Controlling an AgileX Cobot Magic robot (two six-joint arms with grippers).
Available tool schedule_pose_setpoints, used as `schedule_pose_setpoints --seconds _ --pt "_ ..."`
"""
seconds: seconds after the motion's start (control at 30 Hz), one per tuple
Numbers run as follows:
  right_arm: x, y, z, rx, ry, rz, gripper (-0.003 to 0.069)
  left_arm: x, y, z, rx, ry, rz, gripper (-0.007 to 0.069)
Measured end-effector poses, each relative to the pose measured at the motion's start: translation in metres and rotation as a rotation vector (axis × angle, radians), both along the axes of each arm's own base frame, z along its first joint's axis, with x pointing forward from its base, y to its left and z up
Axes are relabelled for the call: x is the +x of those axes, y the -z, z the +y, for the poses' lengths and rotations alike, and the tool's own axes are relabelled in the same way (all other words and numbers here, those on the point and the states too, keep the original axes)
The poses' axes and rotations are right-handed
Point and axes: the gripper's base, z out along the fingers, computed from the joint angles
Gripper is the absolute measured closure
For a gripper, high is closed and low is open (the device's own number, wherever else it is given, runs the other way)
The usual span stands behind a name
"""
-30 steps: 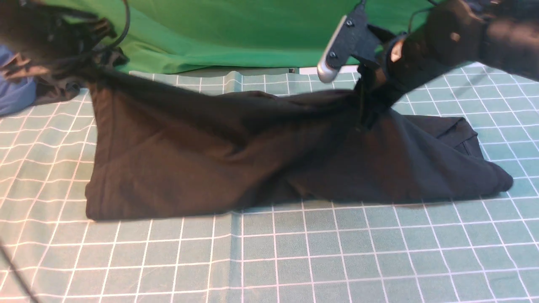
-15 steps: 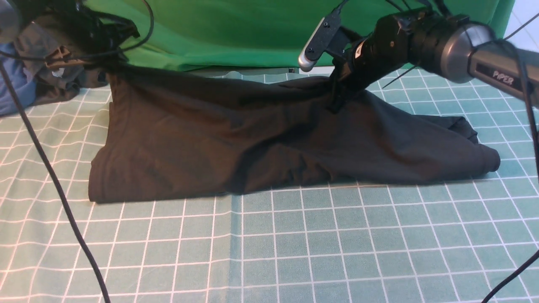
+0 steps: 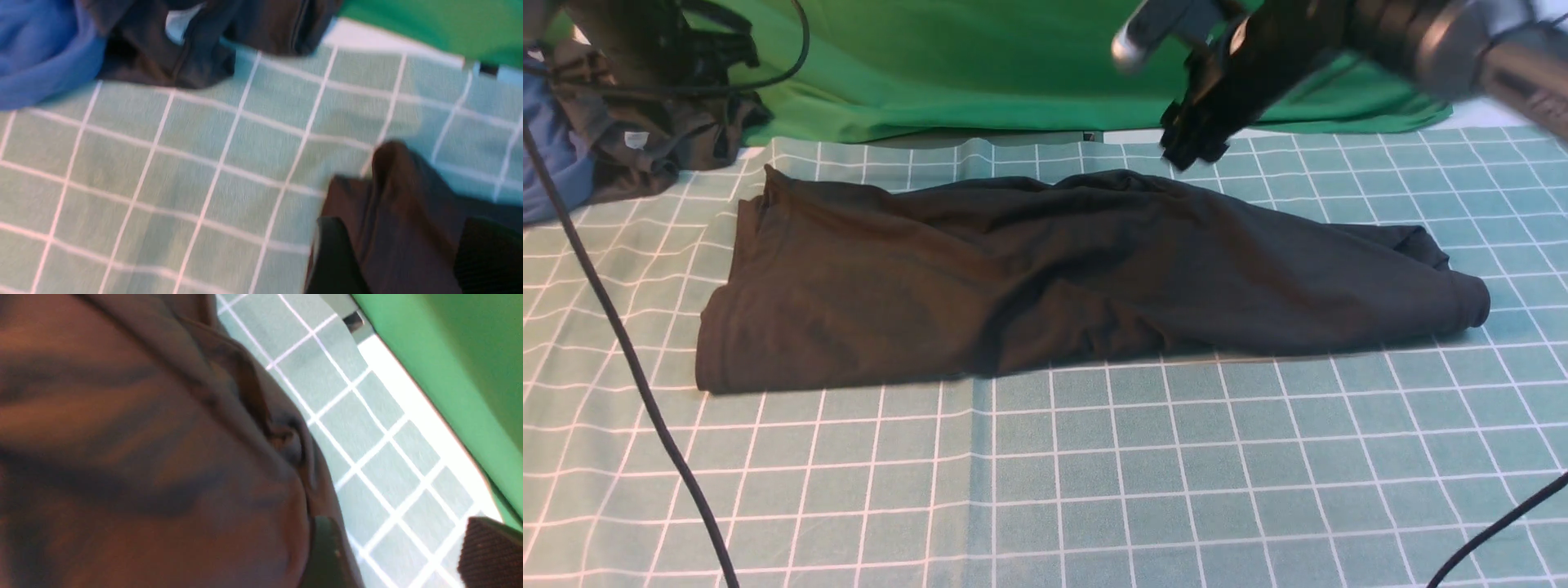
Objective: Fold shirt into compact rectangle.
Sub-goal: 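Pull the folded dark garment lengthwise by its ends to straighten it flat on the table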
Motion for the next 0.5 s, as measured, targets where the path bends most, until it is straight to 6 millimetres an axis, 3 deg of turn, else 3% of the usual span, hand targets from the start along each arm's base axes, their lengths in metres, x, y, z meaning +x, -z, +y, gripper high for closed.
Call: schedule_pose_setpoints --seconds 0.03,0.07,0.13,0.17,0.27,0.37,0.5 --pt "-0.004 -0.005 -0.001 -0.004 0.001 0.016 0.0303 -0.001 -0.002 -0.001 -0.012 0.007 -0.004 0.028" --pt "-0.017 -0.029 -0.007 -0.013 0.007 0.032 0.0398 -0.006 -0.009 -0.007 -0.057 0.048 0.001 0.0356" --pt "-0.031 -0.048 -0.015 -0.04 0.009 0.061 0.0529 -0.018 -0.013 -0.014 -0.101 0.07 0.018 0.0507" --pt "-0.038 -0.058 -0.02 -0.046 0.022 0.082 0.0574 -0.024 -0.01 -0.018 -0.11 0.081 0.045 0.0545" --pt "-0.05 -0.074 -0.034 -0.036 0.08 0.119 0.0614 -0.046 -0.008 -0.026 -0.11 0.1 0.106 0.0599" --pt "-0.067 -0.091 -0.058 -0.007 0.166 0.135 0.0629 -0.091 0.013 -0.032 -0.082 0.106 0.253 0.062" --pt "-0.086 -0.096 -0.077 -0.006 0.213 0.161 0.0631 -0.127 0.035 -0.032 -0.06 0.1 0.296 0.0613"
